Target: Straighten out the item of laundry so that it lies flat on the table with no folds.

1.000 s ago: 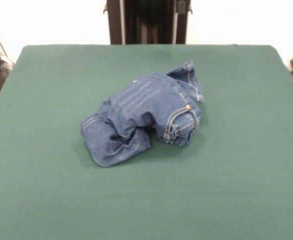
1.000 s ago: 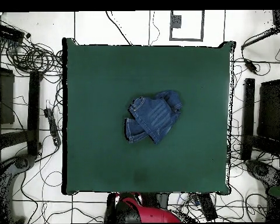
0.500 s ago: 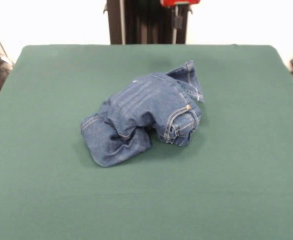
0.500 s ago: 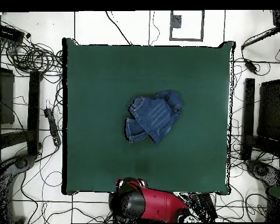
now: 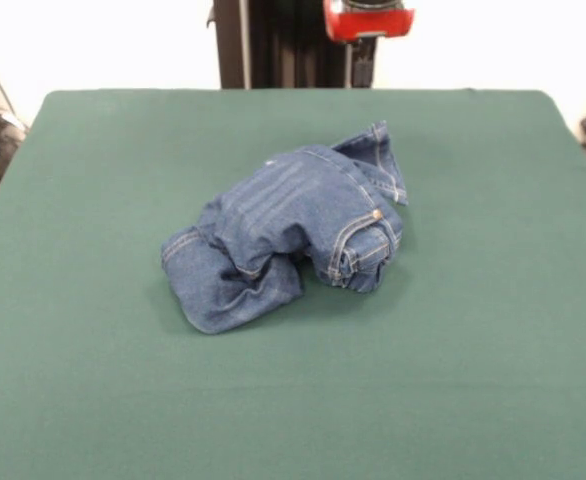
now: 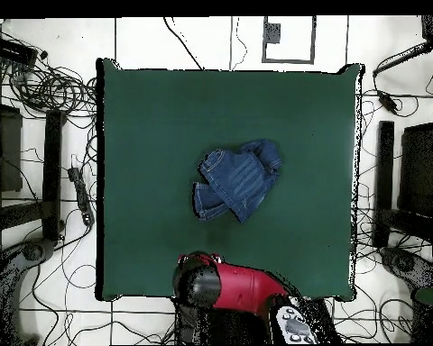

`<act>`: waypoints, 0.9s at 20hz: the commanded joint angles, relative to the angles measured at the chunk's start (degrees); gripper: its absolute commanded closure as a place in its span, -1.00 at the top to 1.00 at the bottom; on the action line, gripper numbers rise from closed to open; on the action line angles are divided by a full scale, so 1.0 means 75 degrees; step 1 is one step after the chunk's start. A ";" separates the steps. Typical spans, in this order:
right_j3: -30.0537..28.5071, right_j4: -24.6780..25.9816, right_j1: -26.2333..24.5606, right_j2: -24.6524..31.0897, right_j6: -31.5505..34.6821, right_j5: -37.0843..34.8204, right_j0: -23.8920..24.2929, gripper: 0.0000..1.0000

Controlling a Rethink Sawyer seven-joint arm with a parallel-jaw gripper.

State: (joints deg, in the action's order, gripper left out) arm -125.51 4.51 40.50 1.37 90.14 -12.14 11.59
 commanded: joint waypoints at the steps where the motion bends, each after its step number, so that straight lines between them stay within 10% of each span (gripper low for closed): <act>1: 0.1372 -0.0632 -0.0499 0.0422 0.1283 -0.1094 -0.0445 -1.00; 18: 0.3006 -0.0643 -0.1309 0.0431 0.1026 -0.2317 -0.0416 -1.00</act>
State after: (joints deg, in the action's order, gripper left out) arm -110.91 3.22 34.67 1.37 90.14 -21.11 9.63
